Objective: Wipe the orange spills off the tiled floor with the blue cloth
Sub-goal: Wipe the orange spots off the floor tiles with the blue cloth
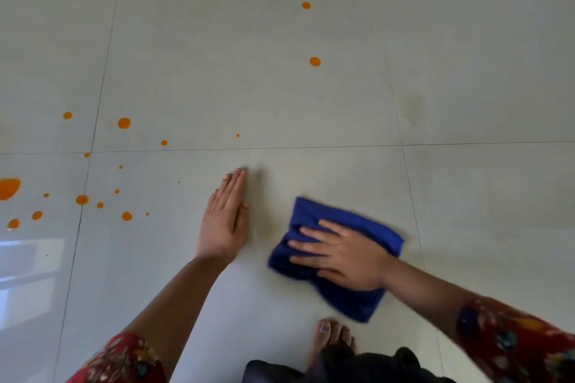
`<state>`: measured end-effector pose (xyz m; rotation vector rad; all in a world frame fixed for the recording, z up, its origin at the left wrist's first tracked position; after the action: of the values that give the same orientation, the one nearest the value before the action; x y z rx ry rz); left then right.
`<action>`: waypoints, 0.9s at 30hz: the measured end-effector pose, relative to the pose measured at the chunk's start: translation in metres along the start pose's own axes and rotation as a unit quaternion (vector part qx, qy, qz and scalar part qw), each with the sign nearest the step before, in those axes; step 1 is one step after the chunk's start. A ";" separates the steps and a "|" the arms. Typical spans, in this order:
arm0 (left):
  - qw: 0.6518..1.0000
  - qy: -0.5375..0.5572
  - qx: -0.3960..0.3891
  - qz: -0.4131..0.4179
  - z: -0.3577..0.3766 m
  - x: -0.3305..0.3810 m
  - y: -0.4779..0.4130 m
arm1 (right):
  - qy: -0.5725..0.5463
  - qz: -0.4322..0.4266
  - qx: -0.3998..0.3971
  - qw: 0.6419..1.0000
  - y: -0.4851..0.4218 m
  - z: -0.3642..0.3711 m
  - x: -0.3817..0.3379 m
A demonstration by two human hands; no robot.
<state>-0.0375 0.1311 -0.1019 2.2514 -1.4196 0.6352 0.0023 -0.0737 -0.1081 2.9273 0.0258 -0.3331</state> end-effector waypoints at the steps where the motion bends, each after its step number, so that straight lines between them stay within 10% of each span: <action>1: 1.000 -0.004 -0.008 0.005 0.001 0.001 0.001 | 0.023 0.029 0.013 0.999 0.012 -0.001 0.023; 6: 1.000 0.003 -0.006 -0.003 0.002 0.004 0.003 | -0.019 0.396 0.145 0.906 0.004 -0.042 0.119; 13: 0.993 -0.082 -0.042 0.073 0.018 0.019 0.027 | 0.015 -0.019 -0.007 1.000 0.032 0.015 -0.031; 19: 0.994 -0.087 -0.036 0.061 0.022 0.019 0.044 | -0.017 0.375 0.109 0.920 0.075 -0.019 0.069; 24: 0.984 -0.125 -0.067 0.107 0.025 0.026 0.046 | -0.006 -0.061 -0.047 0.997 0.054 0.030 -0.058; 27: 0.986 -0.128 -0.071 0.080 0.020 0.022 0.044 | 0.047 0.023 -0.005 0.999 0.054 0.018 -0.005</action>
<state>-0.0658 0.0861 -0.1012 2.1820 -1.7221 0.2877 -0.0044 -0.1299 -0.1138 2.9253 -0.0265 -0.1866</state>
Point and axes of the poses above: each hand's wrist, its own y-axis away from the middle knuckle, its own z-axis out of the palm, x = y × z, the point moved 9 cm from there along -y, towards the middle knuckle, and after that the axes turned 5 degrees about -y, right-handed, at the moved point
